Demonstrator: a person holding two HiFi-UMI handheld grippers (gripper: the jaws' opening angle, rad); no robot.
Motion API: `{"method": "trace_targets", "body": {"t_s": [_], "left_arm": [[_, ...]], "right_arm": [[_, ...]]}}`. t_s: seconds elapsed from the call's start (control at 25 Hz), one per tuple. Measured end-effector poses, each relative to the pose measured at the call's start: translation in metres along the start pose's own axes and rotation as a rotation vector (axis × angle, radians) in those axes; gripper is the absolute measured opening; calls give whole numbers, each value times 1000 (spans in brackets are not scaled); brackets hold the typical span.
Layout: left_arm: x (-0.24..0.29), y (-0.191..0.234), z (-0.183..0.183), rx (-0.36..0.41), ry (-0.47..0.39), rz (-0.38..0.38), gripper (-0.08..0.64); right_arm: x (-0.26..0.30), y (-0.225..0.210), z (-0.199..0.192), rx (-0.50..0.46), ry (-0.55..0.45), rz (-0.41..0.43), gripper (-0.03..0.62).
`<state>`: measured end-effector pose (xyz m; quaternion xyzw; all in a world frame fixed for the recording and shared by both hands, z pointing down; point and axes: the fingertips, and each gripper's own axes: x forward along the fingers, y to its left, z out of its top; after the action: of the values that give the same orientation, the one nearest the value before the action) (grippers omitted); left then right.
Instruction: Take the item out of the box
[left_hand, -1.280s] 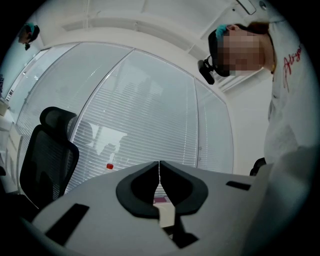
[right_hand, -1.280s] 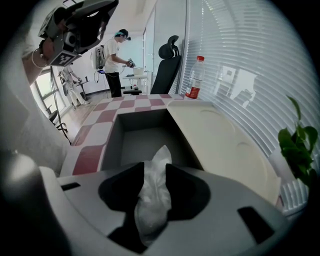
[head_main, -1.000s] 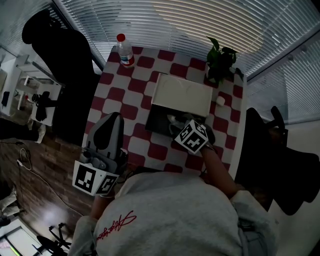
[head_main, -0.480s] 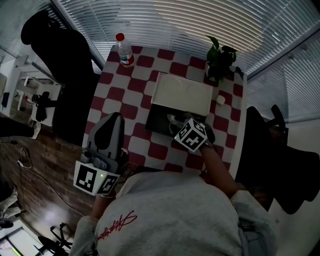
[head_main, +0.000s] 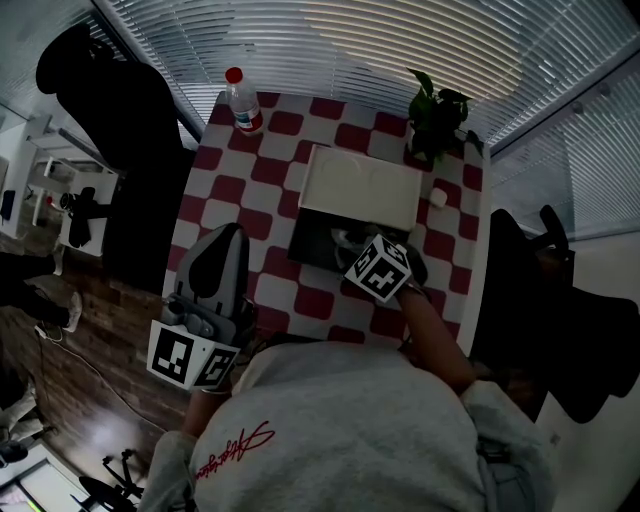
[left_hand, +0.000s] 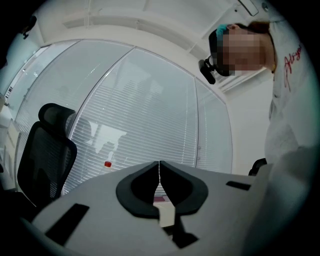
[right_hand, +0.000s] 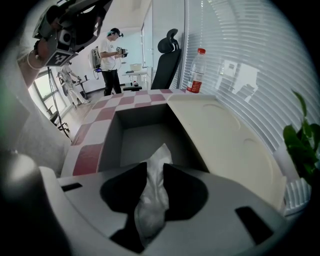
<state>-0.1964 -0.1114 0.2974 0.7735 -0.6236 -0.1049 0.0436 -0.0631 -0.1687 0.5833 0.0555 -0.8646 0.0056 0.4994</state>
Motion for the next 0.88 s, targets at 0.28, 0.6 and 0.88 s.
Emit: {"method": "trace_targets", "body": {"t_s": [0.28,0.6,0.88], "left_arm": [[1,0,1,-2,-3,-8,17],[2,-2,2,-4,-5,-22,17],[3,-4,4,-1,-7,-29,17]], "right_arm": [[-1,0,0,-1,3,-7,94],[-1,1,0,4,2,-22,74],[-3,2,0,-4,-6,-30,52]]}}
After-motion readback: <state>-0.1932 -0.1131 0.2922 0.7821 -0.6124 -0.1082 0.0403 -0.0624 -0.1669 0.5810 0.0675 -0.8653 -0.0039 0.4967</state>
